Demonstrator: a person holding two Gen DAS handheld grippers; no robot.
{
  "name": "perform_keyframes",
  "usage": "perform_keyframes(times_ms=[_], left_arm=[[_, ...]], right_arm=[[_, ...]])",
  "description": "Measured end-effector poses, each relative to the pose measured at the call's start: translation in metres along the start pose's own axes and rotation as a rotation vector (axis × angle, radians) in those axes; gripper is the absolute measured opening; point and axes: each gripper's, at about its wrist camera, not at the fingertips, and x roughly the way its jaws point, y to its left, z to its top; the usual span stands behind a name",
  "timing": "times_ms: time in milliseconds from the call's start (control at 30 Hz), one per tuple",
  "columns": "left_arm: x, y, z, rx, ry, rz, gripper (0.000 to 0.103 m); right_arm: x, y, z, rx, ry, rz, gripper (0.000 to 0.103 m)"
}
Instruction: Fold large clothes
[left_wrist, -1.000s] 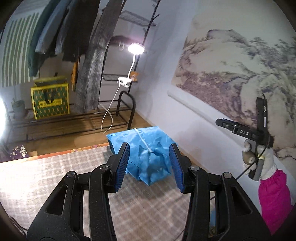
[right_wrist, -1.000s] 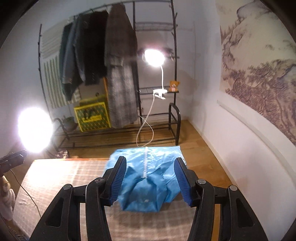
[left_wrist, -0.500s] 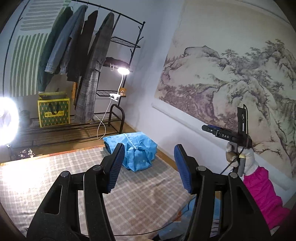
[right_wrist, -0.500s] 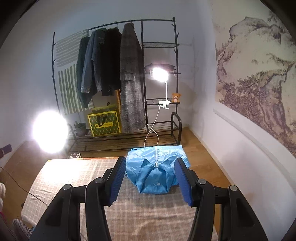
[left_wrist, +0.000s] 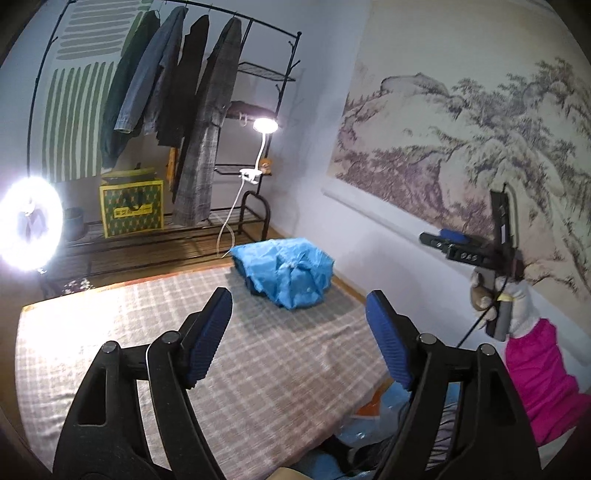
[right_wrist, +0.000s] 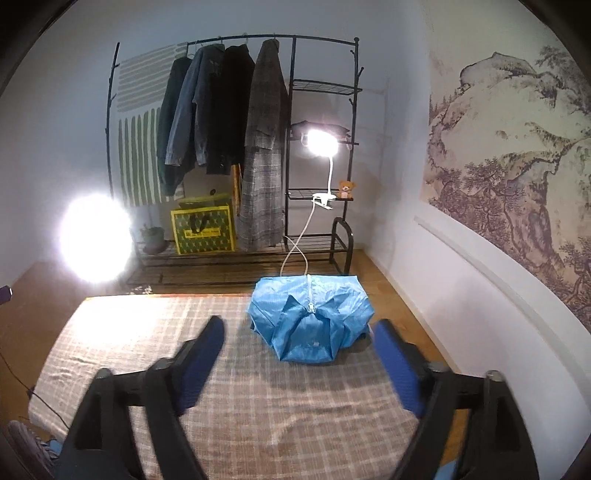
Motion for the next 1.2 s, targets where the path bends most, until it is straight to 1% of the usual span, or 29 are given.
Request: perform_keyframes(times_ms=[33,67,133,233,400,467,533,567,767,933,1067,1200], left_arm=[[0.002,0.0,-0.005,0.003,0.001,0.006,0.081],[0.004,-0.001,-0.011,0.006,0.001,0.013,0.087],[0.011,-0.002,-0.022,0.012,-0.002,0.022,0.092],[0.024,-0.004,-0.035,0.032,0.007,0.042,0.093],[0.05,-0.001,-0.053,0.047,0.051,0.064,0.093],[0.063,0.001,-0.061,0.062,0.066,0.094,0.099],[0.073,0.005,-0.07,0.072,0.065,0.122,0.101],[0.078,0.008,-0.073,0.068,0.064,0.137,0.101],[0.106,0.026,-0.088,0.018,0.072,0.162,0.102],[0.121,0.028,-0.091,0.053,0.03,0.213,0.103],[0.133,0.029,-0.095,0.073,0.052,0.226,0.103],[0.14,0.032,-0.096,0.063,0.062,0.226,0.103]], right_arm=[[0.0,0.003,-0.003,0.006,-0.003,-0.01,0.097],[0.001,0.007,-0.006,0.016,-0.006,-0.02,0.103],[0.004,0.013,-0.013,0.028,-0.009,-0.026,0.103],[0.013,0.024,-0.024,0.041,-0.006,-0.042,0.103],[0.031,0.036,-0.041,0.051,-0.004,-0.064,0.103],[0.041,0.039,-0.047,0.06,0.002,-0.067,0.103],[0.05,0.042,-0.052,0.066,0.002,-0.071,0.103],[0.055,0.043,-0.056,0.071,-0.002,-0.08,0.103],[0.078,0.051,-0.066,0.073,-0.031,-0.107,0.103],[0.092,0.06,-0.071,0.07,-0.066,-0.128,0.103],[0.106,0.065,-0.077,0.068,-0.062,-0.121,0.103],[0.119,0.067,-0.086,0.077,-0.052,-0.114,0.103]])
